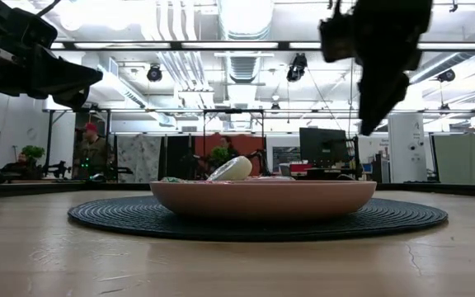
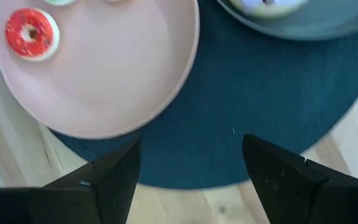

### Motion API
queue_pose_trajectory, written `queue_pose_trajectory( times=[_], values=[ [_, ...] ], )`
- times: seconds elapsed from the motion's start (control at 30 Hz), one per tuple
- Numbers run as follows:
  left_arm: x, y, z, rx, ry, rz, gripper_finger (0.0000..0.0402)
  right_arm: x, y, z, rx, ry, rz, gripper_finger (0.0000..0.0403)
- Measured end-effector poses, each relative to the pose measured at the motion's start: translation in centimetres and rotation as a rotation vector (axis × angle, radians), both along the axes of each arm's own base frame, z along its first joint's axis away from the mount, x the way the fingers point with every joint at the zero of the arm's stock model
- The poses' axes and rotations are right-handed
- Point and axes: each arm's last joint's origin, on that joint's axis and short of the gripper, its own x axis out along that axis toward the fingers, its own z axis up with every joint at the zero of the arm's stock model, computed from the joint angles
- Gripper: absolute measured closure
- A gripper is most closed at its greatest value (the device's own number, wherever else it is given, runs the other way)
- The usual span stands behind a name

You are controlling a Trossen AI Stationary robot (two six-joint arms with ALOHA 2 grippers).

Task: Pick & Place donuts
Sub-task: Put the small white doughnut into the pink plate

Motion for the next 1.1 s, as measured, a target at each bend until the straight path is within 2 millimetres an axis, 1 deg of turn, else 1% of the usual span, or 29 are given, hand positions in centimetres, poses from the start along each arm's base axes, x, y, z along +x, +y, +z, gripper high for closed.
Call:
queue_pose_trajectory(
  times=[0.3, 0.6, 0.8, 0.93, 1.1],
  values=[
    [0.0, 0.0, 0.0, 0.000, 0.000, 0.000, 0.0402, -3.7, 0.4, -0.2, 0.038, -0.008, -0.037, 0.0134],
    [0.0, 0.0, 0.0, 0.000, 0.000, 0.000, 0.0402, -6.2, 1.6, -0.1, 0.055, -0.026, 0.039, 0.0139],
    [0.0, 0.0, 0.0, 0.000, 0.000, 0.000, 0.0402, -7.2, 2.8, -0.7, 0.056, 0.003, 0.106, 0.0132],
    [0.0, 0.0, 0.0, 0.000, 0.000, 0.000, 0.0402, -7.5, 3.3, -0.7, 0.082, 0.016, 0.147, 0.0132],
    [0.0, 0.0, 0.0, 0.000, 0.000, 0.000, 0.0402, -7.7, 3.8, -0.7, 0.051, 0.010, 0.286, 0.0135]
  ],
)
